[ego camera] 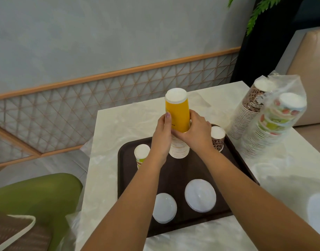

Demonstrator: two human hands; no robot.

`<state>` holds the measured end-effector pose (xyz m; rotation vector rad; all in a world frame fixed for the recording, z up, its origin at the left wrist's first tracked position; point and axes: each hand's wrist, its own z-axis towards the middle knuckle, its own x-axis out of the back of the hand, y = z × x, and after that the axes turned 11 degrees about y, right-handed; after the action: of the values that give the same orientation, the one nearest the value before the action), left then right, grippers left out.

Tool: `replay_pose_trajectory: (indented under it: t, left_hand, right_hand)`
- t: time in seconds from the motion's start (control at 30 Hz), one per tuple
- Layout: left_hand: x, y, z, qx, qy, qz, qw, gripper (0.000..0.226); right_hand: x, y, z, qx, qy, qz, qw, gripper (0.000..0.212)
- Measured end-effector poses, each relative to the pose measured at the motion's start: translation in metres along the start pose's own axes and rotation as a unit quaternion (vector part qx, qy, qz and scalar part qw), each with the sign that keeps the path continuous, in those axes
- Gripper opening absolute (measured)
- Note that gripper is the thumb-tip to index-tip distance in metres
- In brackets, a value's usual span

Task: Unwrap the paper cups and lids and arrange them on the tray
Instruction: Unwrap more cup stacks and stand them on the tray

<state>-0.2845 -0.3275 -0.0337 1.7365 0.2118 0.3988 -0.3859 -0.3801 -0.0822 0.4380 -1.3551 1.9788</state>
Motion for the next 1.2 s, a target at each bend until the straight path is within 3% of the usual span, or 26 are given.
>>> replay_pose_trajectory:
  t: [0.2,0.3,0.37,0.43,0.6,0.77,0.83,0.97,1.1,1.2]
  left_hand:
    - [-0.001,0.000,-0.004,-0.006,0.004,0.019,1.000,0.058]
    - [-0.005,-0.002,-0.015,-0.040,0.142,0.051,0.988,0.053]
    - [-0.009,-0.003,-0.025,-0.088,0.221,0.059,0.969,0.047]
    - [-0.014,-0.001,-0.034,-0.144,0.251,0.052,0.956,0.042]
    - [-0.040,0.019,-0.054,-0.270,0.212,-0.011,0.939,0.041]
    - [-0.083,0.042,-0.072,-0.289,0.095,-0.023,0.952,0.047]
    - [-0.099,0.048,-0.073,-0.275,0.042,0.004,0.961,0.055]
    - [-0.133,0.057,-0.069,-0.229,-0.059,0.073,0.969,0.077]
    - [-0.164,0.055,-0.063,-0.195,-0.112,0.103,0.969,0.080]
    - [-0.183,0.047,-0.061,-0.173,-0.116,0.081,0.975,0.080]
  right_hand:
    - [0.005,-0.002,-0.003,0.011,-0.013,-0.010,1.000,0.087]
    - [0.025,-0.004,-0.012,0.052,0.017,-0.005,0.999,0.089]
    - [0.043,-0.004,-0.019,0.079,0.073,0.017,0.994,0.077]
    - [0.065,-0.002,-0.025,0.104,0.149,0.026,0.983,0.060]
    - [0.119,0.009,-0.028,0.105,0.299,0.039,0.948,0.041]
    - [0.158,0.041,-0.022,0.023,0.374,0.054,0.925,0.059]
    - [0.167,0.055,-0.020,-0.021,0.367,0.065,0.928,0.076]
    - [0.177,0.088,-0.015,-0.111,0.270,0.051,0.955,0.104]
    - [0.175,0.110,-0.012,-0.166,0.132,0.048,0.976,0.102]
    - [0.170,0.119,-0.011,-0.177,0.082,0.041,0.980,0.091]
